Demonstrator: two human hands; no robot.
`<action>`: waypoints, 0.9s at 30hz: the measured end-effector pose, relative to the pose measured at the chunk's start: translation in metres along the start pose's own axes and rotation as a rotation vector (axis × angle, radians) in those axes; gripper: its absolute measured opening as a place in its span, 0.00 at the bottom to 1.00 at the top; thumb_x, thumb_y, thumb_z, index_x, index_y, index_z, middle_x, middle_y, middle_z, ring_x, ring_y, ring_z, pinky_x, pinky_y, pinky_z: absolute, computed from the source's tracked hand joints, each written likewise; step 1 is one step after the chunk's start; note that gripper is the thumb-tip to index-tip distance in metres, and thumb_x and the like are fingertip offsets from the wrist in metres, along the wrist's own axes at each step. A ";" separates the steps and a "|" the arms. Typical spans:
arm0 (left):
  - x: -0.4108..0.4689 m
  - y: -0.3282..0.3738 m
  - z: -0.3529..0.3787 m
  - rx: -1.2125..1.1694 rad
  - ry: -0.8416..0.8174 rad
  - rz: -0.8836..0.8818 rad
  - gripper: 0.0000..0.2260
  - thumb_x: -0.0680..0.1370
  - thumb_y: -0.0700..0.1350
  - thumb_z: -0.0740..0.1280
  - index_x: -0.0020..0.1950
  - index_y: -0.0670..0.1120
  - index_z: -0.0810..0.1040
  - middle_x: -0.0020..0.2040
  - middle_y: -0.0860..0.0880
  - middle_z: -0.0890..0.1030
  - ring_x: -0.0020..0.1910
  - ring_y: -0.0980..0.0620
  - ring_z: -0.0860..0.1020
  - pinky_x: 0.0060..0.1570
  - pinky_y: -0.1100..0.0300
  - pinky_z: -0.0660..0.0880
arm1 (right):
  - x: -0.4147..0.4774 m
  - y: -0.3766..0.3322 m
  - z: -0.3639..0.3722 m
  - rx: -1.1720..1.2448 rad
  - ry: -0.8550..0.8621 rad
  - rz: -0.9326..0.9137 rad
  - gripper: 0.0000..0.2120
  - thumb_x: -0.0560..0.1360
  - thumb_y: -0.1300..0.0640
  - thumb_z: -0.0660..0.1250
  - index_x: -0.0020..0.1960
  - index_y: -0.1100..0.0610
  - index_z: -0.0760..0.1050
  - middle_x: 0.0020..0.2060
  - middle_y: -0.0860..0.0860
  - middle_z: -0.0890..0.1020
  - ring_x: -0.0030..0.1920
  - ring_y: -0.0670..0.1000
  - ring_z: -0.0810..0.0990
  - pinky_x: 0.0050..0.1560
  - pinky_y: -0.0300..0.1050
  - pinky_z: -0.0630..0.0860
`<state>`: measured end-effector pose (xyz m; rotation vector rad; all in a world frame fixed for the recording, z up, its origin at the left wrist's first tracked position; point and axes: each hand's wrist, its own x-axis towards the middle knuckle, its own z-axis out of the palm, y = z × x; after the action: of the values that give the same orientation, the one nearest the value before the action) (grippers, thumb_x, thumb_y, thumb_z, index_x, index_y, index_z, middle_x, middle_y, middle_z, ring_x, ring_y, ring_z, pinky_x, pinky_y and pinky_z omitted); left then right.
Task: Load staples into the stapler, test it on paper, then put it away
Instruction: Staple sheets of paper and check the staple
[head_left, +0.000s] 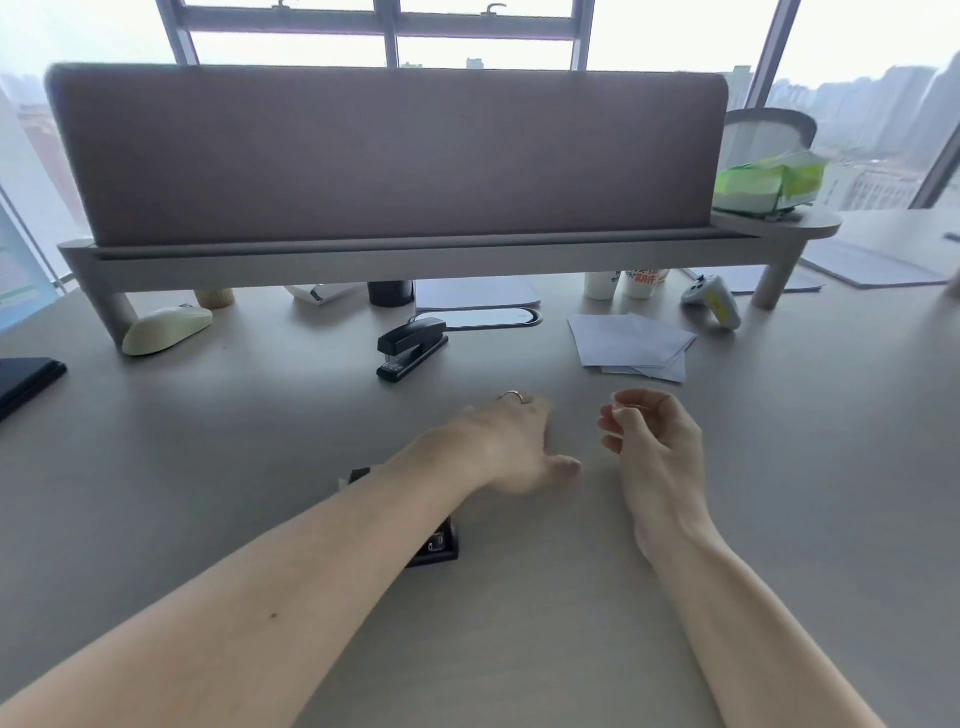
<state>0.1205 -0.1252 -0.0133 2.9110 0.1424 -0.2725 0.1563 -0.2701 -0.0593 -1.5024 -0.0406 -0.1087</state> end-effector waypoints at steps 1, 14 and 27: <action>0.004 0.002 0.004 0.038 -0.038 -0.011 0.41 0.77 0.71 0.61 0.84 0.51 0.56 0.85 0.46 0.55 0.83 0.45 0.56 0.79 0.45 0.58 | 0.003 0.004 0.000 -0.040 0.000 -0.012 0.11 0.81 0.64 0.66 0.47 0.50 0.80 0.43 0.50 0.85 0.47 0.52 0.85 0.56 0.53 0.82; 0.026 0.004 0.005 0.078 -0.294 -0.074 0.54 0.69 0.81 0.57 0.80 0.60 0.28 0.82 0.52 0.28 0.82 0.48 0.30 0.79 0.35 0.36 | 0.136 -0.014 0.027 -0.881 -0.116 -0.262 0.19 0.84 0.50 0.66 0.69 0.60 0.80 0.68 0.56 0.82 0.73 0.58 0.74 0.70 0.50 0.72; 0.034 0.002 0.007 0.042 -0.284 -0.071 0.56 0.67 0.81 0.62 0.79 0.63 0.27 0.82 0.53 0.27 0.81 0.47 0.28 0.76 0.31 0.33 | 0.154 0.012 0.029 -1.207 -0.154 -0.233 0.23 0.85 0.45 0.62 0.62 0.64 0.82 0.64 0.63 0.83 0.68 0.64 0.78 0.67 0.53 0.73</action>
<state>0.1528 -0.1258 -0.0260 2.8725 0.1960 -0.7027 0.3116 -0.2477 -0.0547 -2.7079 -0.3194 -0.2258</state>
